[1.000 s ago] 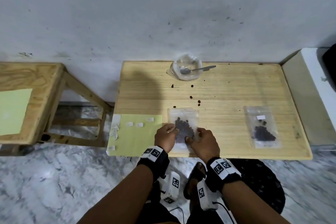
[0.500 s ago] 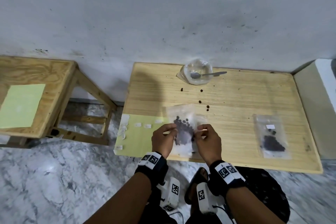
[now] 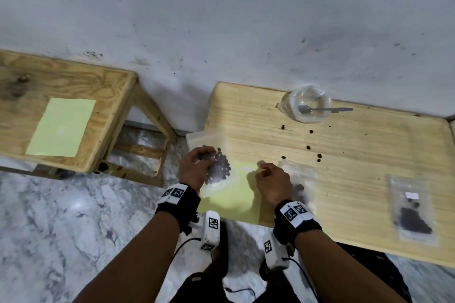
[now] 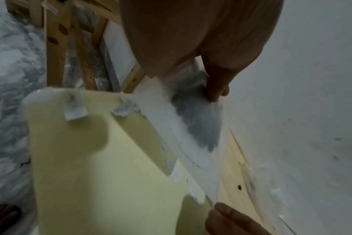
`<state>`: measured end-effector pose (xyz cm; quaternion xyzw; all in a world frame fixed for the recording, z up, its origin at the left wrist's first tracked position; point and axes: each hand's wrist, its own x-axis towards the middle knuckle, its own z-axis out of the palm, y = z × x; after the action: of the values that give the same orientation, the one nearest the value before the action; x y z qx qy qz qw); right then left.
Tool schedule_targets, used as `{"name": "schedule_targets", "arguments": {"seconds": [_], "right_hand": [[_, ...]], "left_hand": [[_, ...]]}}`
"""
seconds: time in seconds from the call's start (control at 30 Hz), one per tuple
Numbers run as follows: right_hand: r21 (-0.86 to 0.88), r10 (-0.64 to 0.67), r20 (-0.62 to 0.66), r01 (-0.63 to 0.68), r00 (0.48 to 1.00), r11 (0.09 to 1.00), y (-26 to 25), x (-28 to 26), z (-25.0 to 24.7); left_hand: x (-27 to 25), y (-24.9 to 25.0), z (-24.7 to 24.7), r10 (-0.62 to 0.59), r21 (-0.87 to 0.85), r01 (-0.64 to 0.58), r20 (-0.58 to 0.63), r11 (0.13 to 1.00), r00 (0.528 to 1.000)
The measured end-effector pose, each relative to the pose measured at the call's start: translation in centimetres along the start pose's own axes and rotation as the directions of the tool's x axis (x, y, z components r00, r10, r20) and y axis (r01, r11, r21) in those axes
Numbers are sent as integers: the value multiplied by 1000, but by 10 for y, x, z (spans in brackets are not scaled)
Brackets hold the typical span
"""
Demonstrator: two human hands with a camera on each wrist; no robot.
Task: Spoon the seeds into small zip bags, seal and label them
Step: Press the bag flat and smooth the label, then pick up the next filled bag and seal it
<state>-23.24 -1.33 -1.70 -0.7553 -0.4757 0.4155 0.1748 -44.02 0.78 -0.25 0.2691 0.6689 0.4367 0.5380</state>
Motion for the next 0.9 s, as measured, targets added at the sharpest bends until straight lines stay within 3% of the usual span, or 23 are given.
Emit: {"name": "schedule_targets", "arguments": {"seconds": [0.13,0.27,0.4,0.53,0.73,0.9], "right_hand": [[-171,101,23,-96,995,981,-10,4,12],[-226,116,-58,-127,992,966,-19,4,25],[-140,178,-91,-190,980,972,-20,11,33],[-96,190,-36,-193,981,977,-18,20,33],[-42,126,43,-125,991,991,-23,17,17],[291,72,71,-89,995,953,-23,8,6]], "left_hand": [[18,8,-15,3,11,-3,23,1000,1000],[25,14,-18,20,19,-21,58,1000,998],[28,15,-13,-6,-35,9,73,999,997],[29,13,-9,7,-7,-7,86,1000,996],[24,7,-7,57,38,-58,21,998,998],[15,13,0,107,57,-107,0,993,994]]}}
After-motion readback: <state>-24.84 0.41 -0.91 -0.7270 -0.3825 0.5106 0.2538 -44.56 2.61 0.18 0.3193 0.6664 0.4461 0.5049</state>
